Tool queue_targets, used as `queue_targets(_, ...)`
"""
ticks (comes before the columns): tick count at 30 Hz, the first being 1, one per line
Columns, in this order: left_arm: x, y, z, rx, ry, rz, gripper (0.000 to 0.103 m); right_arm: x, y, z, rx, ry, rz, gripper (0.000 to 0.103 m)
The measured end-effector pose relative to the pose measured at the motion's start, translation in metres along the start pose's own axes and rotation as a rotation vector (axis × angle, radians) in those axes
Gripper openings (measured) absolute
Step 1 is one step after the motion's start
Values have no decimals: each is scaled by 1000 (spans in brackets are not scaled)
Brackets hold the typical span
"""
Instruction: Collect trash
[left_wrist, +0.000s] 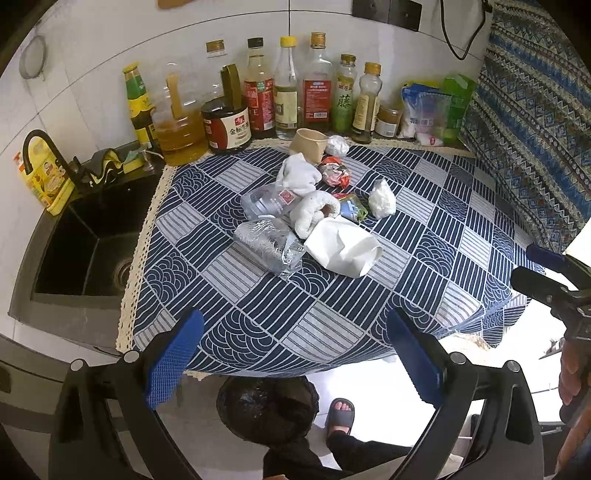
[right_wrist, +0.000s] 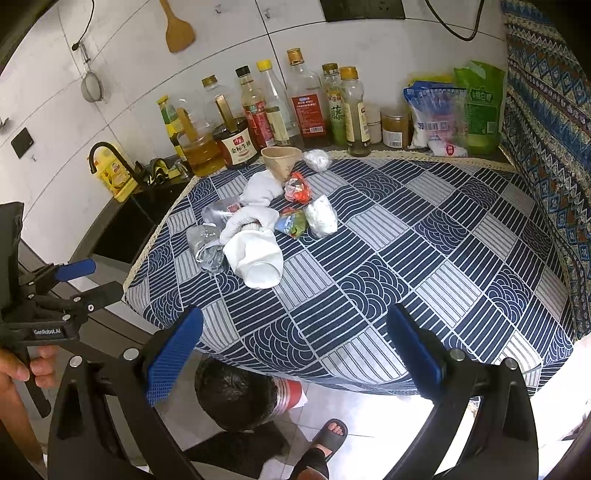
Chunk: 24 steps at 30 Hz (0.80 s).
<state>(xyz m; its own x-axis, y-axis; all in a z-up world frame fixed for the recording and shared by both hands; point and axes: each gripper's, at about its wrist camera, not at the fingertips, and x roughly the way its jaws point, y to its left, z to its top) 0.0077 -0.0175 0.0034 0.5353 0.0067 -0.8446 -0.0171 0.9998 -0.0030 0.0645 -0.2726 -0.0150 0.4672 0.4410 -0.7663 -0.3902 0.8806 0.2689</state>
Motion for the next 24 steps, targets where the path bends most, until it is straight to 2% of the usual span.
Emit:
queue_targets(12, -6, 17, -5, -17, -29, -66, 96, -4, 19, 4, 0, -1, -47, 98)
queue_targets(24, -2, 60, -11, -5, -17, -151, 96, -5, 55, 1, 56, 0, -110, 98)
